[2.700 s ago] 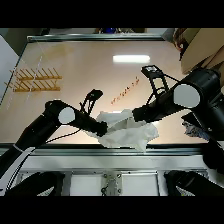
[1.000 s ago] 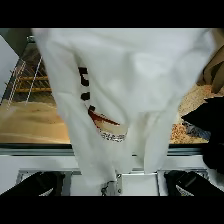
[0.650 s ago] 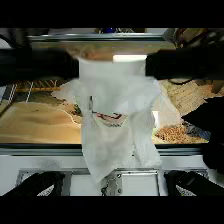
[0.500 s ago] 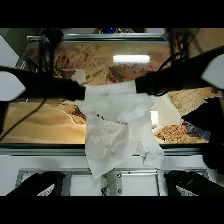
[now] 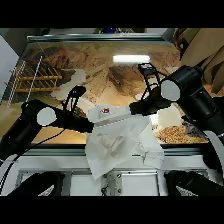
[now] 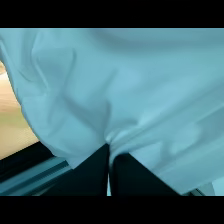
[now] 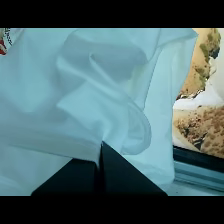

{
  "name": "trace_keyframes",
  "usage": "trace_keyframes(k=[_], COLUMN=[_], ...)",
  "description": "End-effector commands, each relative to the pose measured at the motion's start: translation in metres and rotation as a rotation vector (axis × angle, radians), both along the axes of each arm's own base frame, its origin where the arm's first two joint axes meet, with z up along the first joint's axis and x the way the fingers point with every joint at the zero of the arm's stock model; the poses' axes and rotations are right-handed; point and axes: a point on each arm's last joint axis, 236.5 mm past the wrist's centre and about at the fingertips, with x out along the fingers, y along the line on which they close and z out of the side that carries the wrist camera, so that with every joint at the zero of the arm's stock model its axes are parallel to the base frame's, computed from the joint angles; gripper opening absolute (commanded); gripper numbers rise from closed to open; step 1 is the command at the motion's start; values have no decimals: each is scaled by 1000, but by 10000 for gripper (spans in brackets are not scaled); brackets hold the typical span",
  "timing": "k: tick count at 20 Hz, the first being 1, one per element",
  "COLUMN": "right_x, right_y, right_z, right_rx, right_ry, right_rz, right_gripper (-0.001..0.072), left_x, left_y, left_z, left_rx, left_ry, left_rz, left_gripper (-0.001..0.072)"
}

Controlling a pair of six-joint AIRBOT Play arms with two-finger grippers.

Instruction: Fold the clothes and pants, and hang the long-sleeved shirts on hangers.

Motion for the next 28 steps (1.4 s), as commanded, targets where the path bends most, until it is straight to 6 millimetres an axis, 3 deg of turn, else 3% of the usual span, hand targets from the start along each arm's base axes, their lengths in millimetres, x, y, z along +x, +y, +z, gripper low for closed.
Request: trace_keyframes(k=[1, 2, 5, 7, 10, 12, 16, 19, 22, 25, 28], right_x=[-3, -5, -6, -6, -6, -6, -6, -6, -6, -6, -6], right_y=[-1, -2, -2, -2, -2, -2, -2, -2, -2, -2, -2], right_z=[-5, -6, -6, -6, -6, -6, -6, -6, -6, -6, -6], right_rx=[-6, -9, -9, -9, -9, -9, -9, -9, -9, -9, -9], right_ry=[19, 26, 30, 30, 30, 30, 30, 30, 30, 30, 30], right_rz=[-11, -10, -10, -10, -10, -10, -10, -10, -10, -10, -10], right_gripper=[19, 19, 19, 19, 19, 19, 18, 19, 19, 19, 19], left_x=[4, 8, 27, 45, 80, 102, 138, 170, 192, 205, 224], left_y=[-6, -8, -8, 5, 42, 79, 174, 251, 333, 386, 411], left_z=[8, 19, 65, 94, 124, 129, 101, 61, 13, -26, -63], left_rx=[-20, -30, -70, -84, -80, -62, 27, 112, 318, 499, 613], left_ry=[-36, -62, -159, -232, -346, -390, -354, -323, -314, -304, -313], left_rz=[-29, -30, -26, 4, 98, 198, 405, 557, 625, 596, 519], left_gripper=[470, 648, 646, 646, 645, 646, 645, 645, 645, 645, 645])
